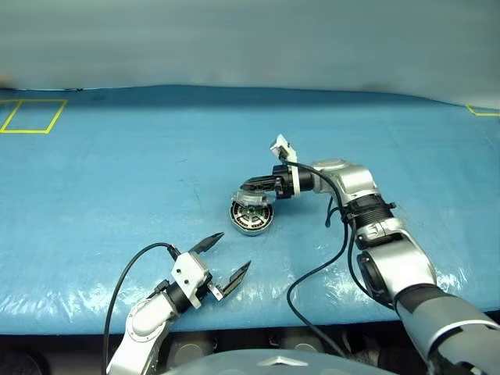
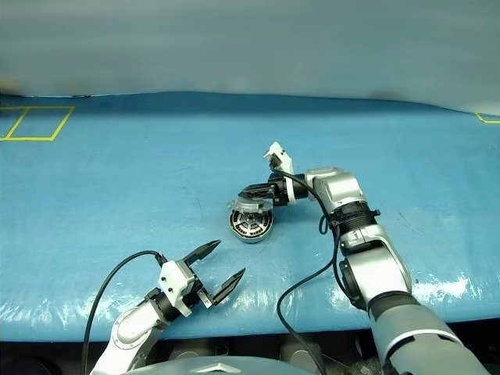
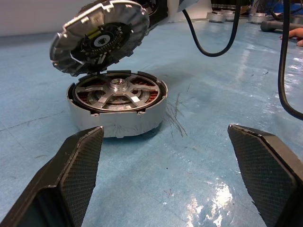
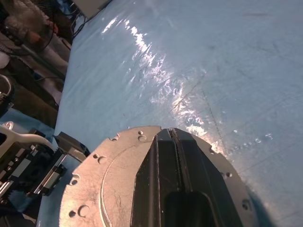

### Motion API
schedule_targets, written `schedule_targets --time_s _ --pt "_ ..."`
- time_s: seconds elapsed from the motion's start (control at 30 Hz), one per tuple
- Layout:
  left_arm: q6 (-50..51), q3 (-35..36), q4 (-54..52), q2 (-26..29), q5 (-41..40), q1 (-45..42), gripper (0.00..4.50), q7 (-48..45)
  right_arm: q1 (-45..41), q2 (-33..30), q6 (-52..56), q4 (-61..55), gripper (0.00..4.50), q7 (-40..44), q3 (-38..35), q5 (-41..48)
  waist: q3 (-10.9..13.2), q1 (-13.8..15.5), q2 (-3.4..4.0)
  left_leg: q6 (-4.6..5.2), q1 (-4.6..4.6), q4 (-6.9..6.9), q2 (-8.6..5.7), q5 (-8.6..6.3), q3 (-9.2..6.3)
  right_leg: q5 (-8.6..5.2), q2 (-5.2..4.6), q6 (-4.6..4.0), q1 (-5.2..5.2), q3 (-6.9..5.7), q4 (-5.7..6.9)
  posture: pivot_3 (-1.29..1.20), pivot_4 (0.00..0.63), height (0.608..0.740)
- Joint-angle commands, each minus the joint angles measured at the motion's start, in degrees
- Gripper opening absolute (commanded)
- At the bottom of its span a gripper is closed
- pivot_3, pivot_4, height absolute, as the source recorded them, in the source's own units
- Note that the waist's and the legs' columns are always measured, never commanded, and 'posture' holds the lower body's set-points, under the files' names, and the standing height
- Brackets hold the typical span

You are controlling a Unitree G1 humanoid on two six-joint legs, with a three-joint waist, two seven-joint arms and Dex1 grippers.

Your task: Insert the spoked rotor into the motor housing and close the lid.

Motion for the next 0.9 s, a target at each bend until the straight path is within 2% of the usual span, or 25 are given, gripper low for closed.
schedule_targets --time_s 0.03,0.23,0.37,0.5,0.63,0.9 --pt "0.5 -0.5 -1.6 0.1 -1.4 -0.3 4.50 -0.8 4.3 0.7 2.1 -7.8 0.01 -3.4 -0.8 1.4 0.0 0.0 0.00 0.00 0.00 0.00 0.00 0.00 0.00 0.00 0.00 0.00 0.00 0.00 0.01 0.00 0.150 0.740" --pt "1.5 -0.2 -1.7 0.6 -2.3 -0.9 4.50 -1.6 14.5 2.9 3.4 -18.2 0.01 -13.9 -1.8 1.2 -0.1 0.0 0.04 -0.03 0.09 0.02 -0.01 0.01 -0.02 0.00 0.01 0.00 0.06 0.00 0.04 0.00 0.150 0.740" --pt "0.4 0.5 -0.9 0.6 -1.8 -1.1 4.50 -1.3 24.7 4.5 0.4 -33.8 0.01 -23.0 -1.7 0.1 -0.1 0.0 0.04 -0.03 0.16 0.01 -0.01 0.01 -0.07 -0.02 0.01 -0.02 0.16 -0.01 0.03 0.00 0.150 0.740" --pt "-1.0 1.5 0.2 0.3 -1.5 -1.0 4.50 -0.4 33.2 5.3 -2.7 -49.3 0.01 -34.2 0.2 -4.9 -0.2 0.1 0.04 -0.05 0.15 0.02 -0.02 0.02 -0.10 -0.03 0.00 -0.02 0.15 -0.01 0.02 0.00 0.150 0.740" --pt "-2.5 2.4 1.9 -0.2 -1.0 -1.4 4.50 0.6 37.4 6.5 1.4 -59.2 0.84 -43.3 0.9 -7.6 -0.2 0.0 0.03 -0.11 0.14 0.05 -0.04 0.08 -0.09 -0.06 0.00 -0.06 0.12 0.01 0.03 0.00 0.150 0.740" --pt "-3.0 2.3 3.2 -0.2 -1.1 -2.3 4.50 0.2 35.7 5.5 4.6 -59.2 3.53 -48.7 2.6 -10.0 -0.1 0.0 0.01 -0.09 0.12 0.05 -0.05 0.21 -0.12 -0.16 0.00 -0.31 0.00 0.00 0.04 0.00 0.150 0.740"
